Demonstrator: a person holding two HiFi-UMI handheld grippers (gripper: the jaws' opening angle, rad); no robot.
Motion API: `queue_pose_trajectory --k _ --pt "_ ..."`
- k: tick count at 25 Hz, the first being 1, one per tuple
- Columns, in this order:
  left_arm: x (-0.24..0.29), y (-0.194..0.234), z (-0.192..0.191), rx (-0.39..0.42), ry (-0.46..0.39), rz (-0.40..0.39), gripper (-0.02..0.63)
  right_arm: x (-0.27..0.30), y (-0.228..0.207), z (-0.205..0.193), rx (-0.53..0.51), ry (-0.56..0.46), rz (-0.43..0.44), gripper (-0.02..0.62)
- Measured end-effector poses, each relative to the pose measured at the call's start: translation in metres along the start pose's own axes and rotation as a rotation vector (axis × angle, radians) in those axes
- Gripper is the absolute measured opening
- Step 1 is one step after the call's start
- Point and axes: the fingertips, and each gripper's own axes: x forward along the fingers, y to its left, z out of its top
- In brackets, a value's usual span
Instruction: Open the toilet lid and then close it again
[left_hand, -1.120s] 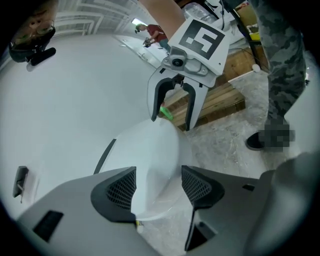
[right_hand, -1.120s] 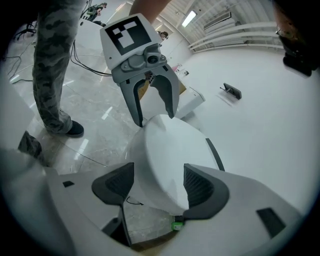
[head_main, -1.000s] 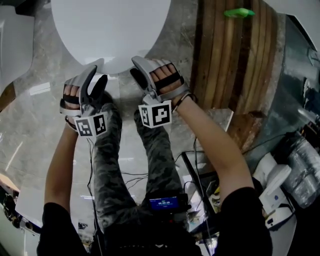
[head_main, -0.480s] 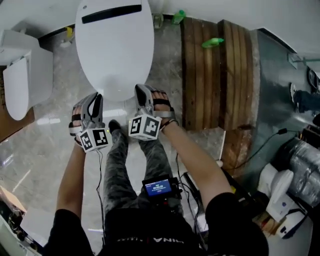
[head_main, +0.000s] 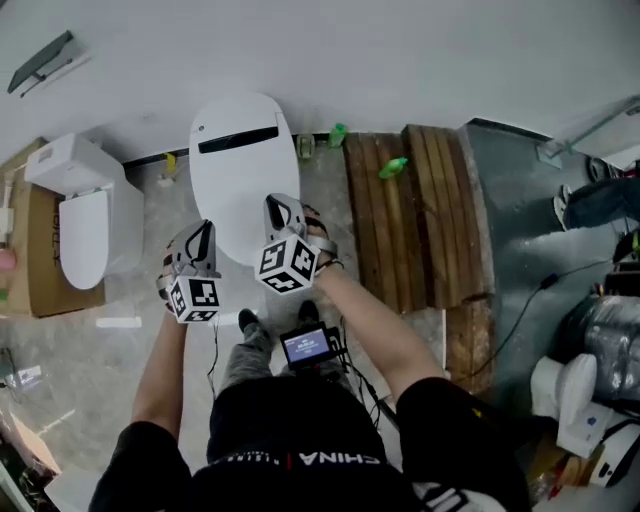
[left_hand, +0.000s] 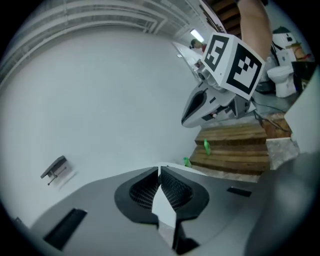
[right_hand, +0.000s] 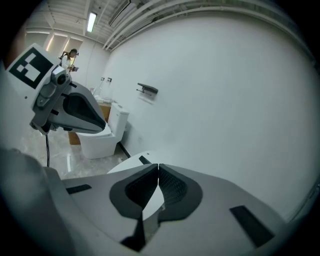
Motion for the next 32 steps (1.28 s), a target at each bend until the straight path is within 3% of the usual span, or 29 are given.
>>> queue_pose_trajectory --k 6,11,22,32 --pt "-0.033 0.025 0.042 -0.112 -0.049 0.010 0.014 -0.040 -0.023 0.048 0.129 -0.058 0.013 0.014" --pt "-0.049 0.016 0.049 -0.253 -0.067 -0.005 0.011 -0.066 -0.008 0.043 0.244 -0.038 0.068 0.014" --pt "-0.051 0.012 0.070 -0.257 -0.085 -0.047 0.009 -0.071 -0.023 0.033 0.239 -0.025 0.128 0.014" --pt "-0.067 -0.035 0.075 -0.409 -0.024 -0.093 0.009 -0.088 -0.009 -0.017 0.282 -0.020 0.278 0.014"
